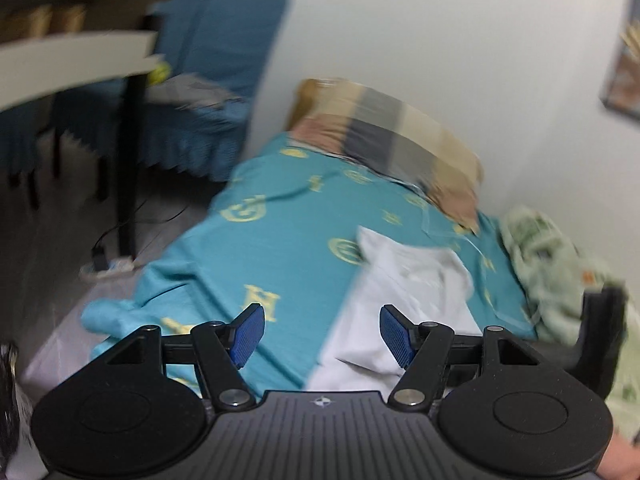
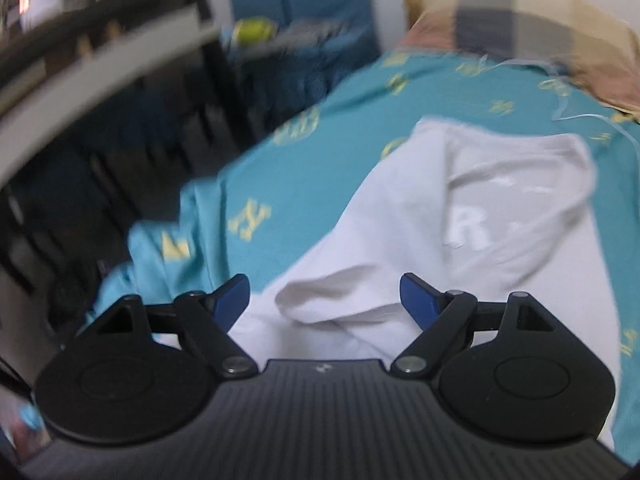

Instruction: Fold clothes

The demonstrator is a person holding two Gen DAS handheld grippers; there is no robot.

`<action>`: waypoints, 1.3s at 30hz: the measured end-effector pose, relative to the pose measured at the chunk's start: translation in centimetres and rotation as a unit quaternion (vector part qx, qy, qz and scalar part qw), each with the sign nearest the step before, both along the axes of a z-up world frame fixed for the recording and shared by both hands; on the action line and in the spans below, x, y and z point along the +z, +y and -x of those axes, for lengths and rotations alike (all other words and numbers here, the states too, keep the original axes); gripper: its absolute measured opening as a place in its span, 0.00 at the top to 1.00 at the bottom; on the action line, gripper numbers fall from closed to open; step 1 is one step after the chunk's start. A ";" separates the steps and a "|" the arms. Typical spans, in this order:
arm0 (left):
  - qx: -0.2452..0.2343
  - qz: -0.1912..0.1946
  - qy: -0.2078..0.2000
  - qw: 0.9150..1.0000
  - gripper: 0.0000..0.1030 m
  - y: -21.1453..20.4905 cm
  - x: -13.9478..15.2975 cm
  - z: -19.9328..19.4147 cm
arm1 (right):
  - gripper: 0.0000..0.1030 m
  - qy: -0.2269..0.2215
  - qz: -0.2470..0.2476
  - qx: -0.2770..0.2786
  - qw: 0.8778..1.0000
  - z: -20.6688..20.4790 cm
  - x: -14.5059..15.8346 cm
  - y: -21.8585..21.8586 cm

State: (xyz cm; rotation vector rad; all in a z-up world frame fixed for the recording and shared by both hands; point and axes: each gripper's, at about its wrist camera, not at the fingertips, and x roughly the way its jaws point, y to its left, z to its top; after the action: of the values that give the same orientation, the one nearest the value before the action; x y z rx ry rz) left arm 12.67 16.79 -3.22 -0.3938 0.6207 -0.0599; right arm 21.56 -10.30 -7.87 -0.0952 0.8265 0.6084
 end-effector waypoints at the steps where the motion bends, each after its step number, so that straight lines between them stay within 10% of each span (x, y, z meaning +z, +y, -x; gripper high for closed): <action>1: -0.001 0.006 0.000 1.000 0.35 0.5 -0.1 -0.1 | 0.19 0.000 0.024 0.009 1.000 -0.2 -0.7 1.0; 4: -0.007 0.002 -0.004 1.000 0.35 0.9 -0.2 -0.4 | 0.31 -0.009 0.099 0.016 0.995 -0.4 -2.7 3.0; 8: -0.032 -0.011 -0.006 0.999 0.35 -0.2 -0.3 -0.4 | 0.85 -0.019 0.132 -0.015 0.991 -1.1 -3.1 3.1; 14: -0.075 -0.028 -0.015 0.997 0.35 -2.0 -0.3 0.4 | 0.87 -0.014 0.013 -0.141 0.990 -0.7 0.5 -3.4; 24: -0.096 -0.006 0.006 0.995 0.34 -3.8 -2.2 -0.3 | 0.86 0.088 -0.163 -0.345 0.920 2.3 -1.2 -17.6; 31: -0.056 0.012 0.025 0.998 0.34 -4.7 -3.0 -1.7 | 0.76 0.082 -0.230 -0.217 0.945 2.0 -0.6 -15.0; 34: -0.063 -0.004 0.018 0.998 0.31 -5.3 -2.7 -1.7 | 0.23 0.075 -0.223 -0.168 0.957 0.3 0.0 -12.0; 39: -0.141 -0.107 0.027 0.984 0.28 -7.9 -3.3 -1.3 | 0.19 0.060 -0.168 -0.098 0.979 -3.5 0.3 -7.7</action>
State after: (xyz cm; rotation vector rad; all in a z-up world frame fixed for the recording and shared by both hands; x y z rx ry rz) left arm 13.96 8.87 -6.48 -0.0986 0.7252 -0.2513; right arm 25.03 -18.03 -7.61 0.3302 0.8269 0.5631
